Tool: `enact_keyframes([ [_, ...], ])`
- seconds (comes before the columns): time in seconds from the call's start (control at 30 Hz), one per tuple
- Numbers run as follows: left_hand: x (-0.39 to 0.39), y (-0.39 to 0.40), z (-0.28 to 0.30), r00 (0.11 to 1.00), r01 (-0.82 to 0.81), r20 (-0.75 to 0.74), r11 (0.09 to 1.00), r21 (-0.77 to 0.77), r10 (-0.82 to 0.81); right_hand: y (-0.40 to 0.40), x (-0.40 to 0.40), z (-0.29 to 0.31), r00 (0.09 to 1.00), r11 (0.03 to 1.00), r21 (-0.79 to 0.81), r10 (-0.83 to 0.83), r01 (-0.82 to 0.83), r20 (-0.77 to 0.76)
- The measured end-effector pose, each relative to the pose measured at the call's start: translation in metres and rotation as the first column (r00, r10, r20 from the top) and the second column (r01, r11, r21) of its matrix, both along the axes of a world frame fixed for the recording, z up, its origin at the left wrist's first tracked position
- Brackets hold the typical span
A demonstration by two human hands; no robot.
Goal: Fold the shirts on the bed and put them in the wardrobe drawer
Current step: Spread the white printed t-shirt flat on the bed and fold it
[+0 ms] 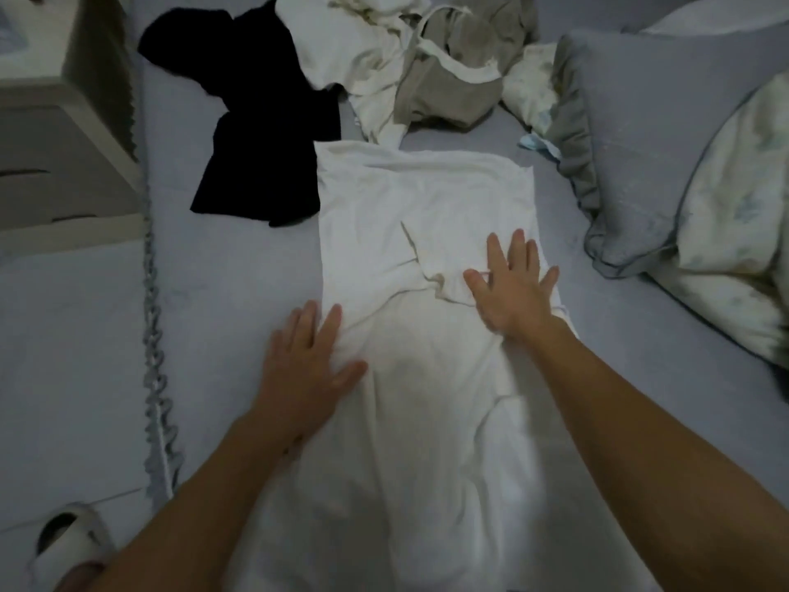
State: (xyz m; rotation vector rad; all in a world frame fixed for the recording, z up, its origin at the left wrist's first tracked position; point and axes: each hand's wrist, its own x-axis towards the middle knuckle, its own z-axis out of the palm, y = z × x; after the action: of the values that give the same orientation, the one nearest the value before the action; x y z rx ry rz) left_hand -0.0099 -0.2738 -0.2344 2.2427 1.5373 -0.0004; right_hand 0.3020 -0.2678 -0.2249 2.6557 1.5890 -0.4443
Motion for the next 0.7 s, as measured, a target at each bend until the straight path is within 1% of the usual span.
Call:
enact_keyframes([
  [0.07,-0.029,-0.029,0.014,0.976,-0.179,0.113,0.98,-0.087,0.188,-0.065,0.003,0.009,0.998,0.996,0.071,-0.048,0.051,-0.044],
  [0.1,-0.043,-0.043,0.02,0.948,-0.26,0.148,0.953,-0.158,0.283,-0.097,0.006,0.014,0.993,0.989,0.11,-0.097,0.104,-0.067],
  [0.13,-0.056,-0.057,0.025,0.92,-0.312,0.158,0.913,-0.262,0.359,-0.127,0.01,0.019,0.984,0.977,0.13,-0.158,0.168,-0.081],
  [0.2,-0.076,-0.083,0.035,0.897,-0.313,0.127,0.81,-0.495,0.424,-0.179,0.014,0.025,0.955,0.946,0.14,-0.282,0.293,-0.088],
  [0.23,-0.083,-0.094,0.039,0.892,-0.297,0.121,0.768,-0.567,0.435,-0.199,0.016,0.027,0.938,0.93,0.137,-0.328,0.341,-0.112],
  [0.27,-0.087,-0.104,0.042,0.884,-0.289,0.134,0.749,-0.596,0.448,-0.216,0.017,0.029,0.915,0.912,0.126,-0.368,0.39,-0.166],
  [0.3,-0.088,-0.111,0.046,0.873,-0.292,0.159,0.755,-0.588,0.462,-0.229,0.018,0.031,0.882,0.892,0.104,-0.406,0.439,-0.24],
  [0.37,-0.087,-0.123,0.055,0.817,-0.354,0.238,0.782,-0.513,0.525,-0.248,0.02,0.033,0.799,0.857,0.044,-0.458,0.513,-0.389],
  [0.4,-0.086,-0.128,0.058,0.749,-0.39,0.306,0.764,-0.515,0.588,-0.255,0.021,0.034,0.754,0.842,0.024,-0.469,0.539,-0.46],
  [0.47,-0.086,-0.136,0.063,0.504,-0.364,0.44,0.644,-0.673,0.743,-0.268,0.023,0.039,0.65,0.795,0.054,-0.453,0.604,-0.61],
  [0.5,-0.09,-0.141,0.062,0.43,-0.338,0.451,0.603,-0.722,0.782,-0.273,0.023,0.041,0.604,0.752,0.114,-0.419,0.649,-0.678],
  [0.53,-0.095,-0.148,0.058,0.441,-0.351,0.439,0.6,-0.718,0.783,-0.278,0.025,0.045,0.58,0.692,0.197,-0.377,0.694,-0.722],
  [0.57,-0.102,-0.153,0.053,0.526,-0.405,0.389,0.625,-0.667,0.756,-0.283,0.026,0.048,0.575,0.622,0.277,-0.347,0.732,-0.741],
  [0.6,-0.107,-0.157,0.047,0.646,-0.47,0.302,0.677,-0.567,0.701,-0.286,0.026,0.052,0.561,0.556,0.323,-0.333,0.766,-0.757],
  [0.63,-0.11,-0.161,0.042,0.743,-0.518,0.194,0.733,-0.441,0.641,-0.289,0.026,0.052,0.519,0.508,0.316,-0.328,0.802,-0.789],
  [0.67,-0.112,-0.165,0.039,0.799,-0.529,0.114,0.781,-0.333,0.59,-0.293,0.023,0.051,0.454,0.497,0.254,-0.338,0.83,-0.824],
  [0.7,-0.11,-0.168,0.04,0.831,-0.517,0.068,0.811,-0.275,0.552,-0.298,0.019,0.049,0.392,0.522,0.163,-0.364,0.837,-0.845],
])
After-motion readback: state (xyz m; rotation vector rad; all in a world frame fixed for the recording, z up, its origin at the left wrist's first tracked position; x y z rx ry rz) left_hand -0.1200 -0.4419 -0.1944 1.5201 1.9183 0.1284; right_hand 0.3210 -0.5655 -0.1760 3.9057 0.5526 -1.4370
